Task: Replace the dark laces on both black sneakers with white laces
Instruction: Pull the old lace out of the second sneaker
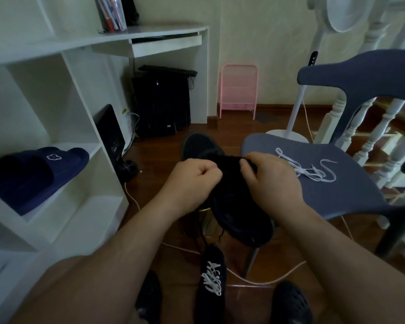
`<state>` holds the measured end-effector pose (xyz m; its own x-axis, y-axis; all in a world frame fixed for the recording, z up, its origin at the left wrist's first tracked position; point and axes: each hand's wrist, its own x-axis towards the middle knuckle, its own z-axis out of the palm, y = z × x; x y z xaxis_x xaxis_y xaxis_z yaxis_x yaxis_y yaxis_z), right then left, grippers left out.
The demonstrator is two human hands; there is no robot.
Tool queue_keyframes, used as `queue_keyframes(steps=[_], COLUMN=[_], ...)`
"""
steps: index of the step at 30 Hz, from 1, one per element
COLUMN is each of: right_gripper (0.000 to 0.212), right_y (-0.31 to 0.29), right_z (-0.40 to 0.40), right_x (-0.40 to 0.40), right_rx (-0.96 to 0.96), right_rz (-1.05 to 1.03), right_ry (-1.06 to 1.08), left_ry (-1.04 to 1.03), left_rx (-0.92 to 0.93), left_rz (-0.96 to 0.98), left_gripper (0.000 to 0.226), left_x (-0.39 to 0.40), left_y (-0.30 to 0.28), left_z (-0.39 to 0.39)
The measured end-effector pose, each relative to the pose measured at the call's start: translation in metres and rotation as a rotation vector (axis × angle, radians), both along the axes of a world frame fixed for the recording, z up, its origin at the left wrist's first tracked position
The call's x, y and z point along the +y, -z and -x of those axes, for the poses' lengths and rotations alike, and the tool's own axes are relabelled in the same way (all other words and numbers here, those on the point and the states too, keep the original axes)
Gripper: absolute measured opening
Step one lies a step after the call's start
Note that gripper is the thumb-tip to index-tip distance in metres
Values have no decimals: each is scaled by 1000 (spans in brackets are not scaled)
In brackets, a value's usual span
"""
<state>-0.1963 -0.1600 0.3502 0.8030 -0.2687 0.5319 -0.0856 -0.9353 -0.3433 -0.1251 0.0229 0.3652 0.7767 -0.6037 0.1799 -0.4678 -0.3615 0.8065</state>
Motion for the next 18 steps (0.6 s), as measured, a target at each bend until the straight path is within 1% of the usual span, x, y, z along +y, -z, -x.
queue_keyframes(steps=[3,5,7,9,10,11,12,13,15,16,18], right_gripper=[31,31,30,28,28,27,26,25,24,24,23], right_y=[-5,-5,-5,-4,-3,-3,-3,-3,-3,-3,-3], right_z=[3,6,7,7,7,6,5,5,3,3,3], right_x=[-11,-11,-10,-11,-11,-10,-8,-6,2,7,14], right_rx=[-6,0,16,38,44,50,61,81,124,141,168], right_rz=[-66,-76,-93,-124,-131,-135,-141,-154,-186,-196,-190], right_ry=[22,22,27,38,43,47,49,49,41,35,15], left_ry=[-50,-135,-213,-232,-249,-280,-311,-326,-292,-259,-203], left_rx=[13,-6,39,66,43,-5,-62,-124,-263,-347,-511], left_rz=[47,16,-77,-230,-295,-319,-292,-220,-48,-18,-99], left_gripper=[35,40,44,37,30,19,9,6,4,5,16], left_x=[18,31,43,50,51,48,44,37,22,15,4], left_y=[-7,-10,-10,-6,-3,-1,0,0,-1,-1,4], left_z=[-14,-26,-36,-42,-43,-42,-38,-33,-20,-15,-8])
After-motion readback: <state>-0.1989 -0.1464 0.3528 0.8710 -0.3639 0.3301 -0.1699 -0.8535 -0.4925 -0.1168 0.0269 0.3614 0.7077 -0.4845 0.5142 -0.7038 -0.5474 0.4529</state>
